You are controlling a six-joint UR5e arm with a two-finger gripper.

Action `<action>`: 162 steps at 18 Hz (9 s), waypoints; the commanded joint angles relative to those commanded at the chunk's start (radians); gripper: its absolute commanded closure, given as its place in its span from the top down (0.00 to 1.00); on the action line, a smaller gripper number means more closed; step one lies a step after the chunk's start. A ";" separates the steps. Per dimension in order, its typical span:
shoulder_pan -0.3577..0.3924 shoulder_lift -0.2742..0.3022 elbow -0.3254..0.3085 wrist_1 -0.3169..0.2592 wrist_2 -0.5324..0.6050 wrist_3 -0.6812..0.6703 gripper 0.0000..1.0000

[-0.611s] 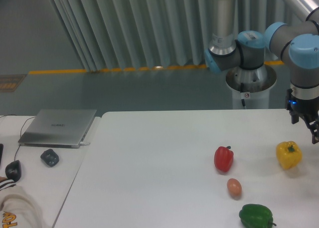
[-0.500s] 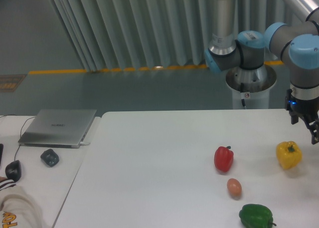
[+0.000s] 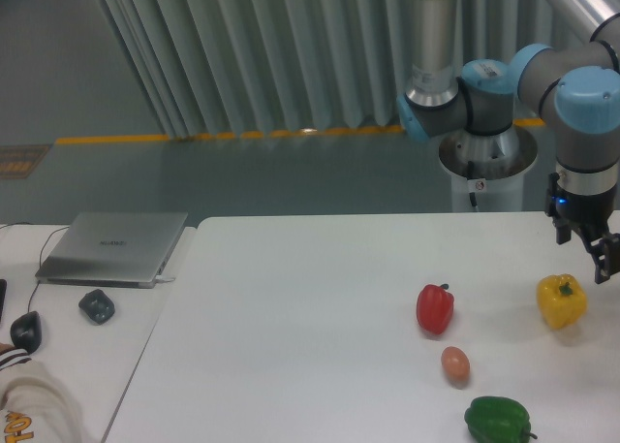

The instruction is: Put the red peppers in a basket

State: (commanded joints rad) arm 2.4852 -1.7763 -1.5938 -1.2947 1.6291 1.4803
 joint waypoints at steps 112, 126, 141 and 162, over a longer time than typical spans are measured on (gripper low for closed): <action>0.067 -0.153 0.124 0.299 0.150 -0.529 0.33; 0.202 -0.215 0.120 0.336 0.172 -0.537 0.34; 0.210 -0.247 0.126 0.341 0.190 -0.535 1.00; -0.014 -0.135 0.067 0.181 0.357 -0.385 1.00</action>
State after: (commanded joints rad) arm 2.4713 -1.9114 -1.5263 -1.1134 1.9865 1.0950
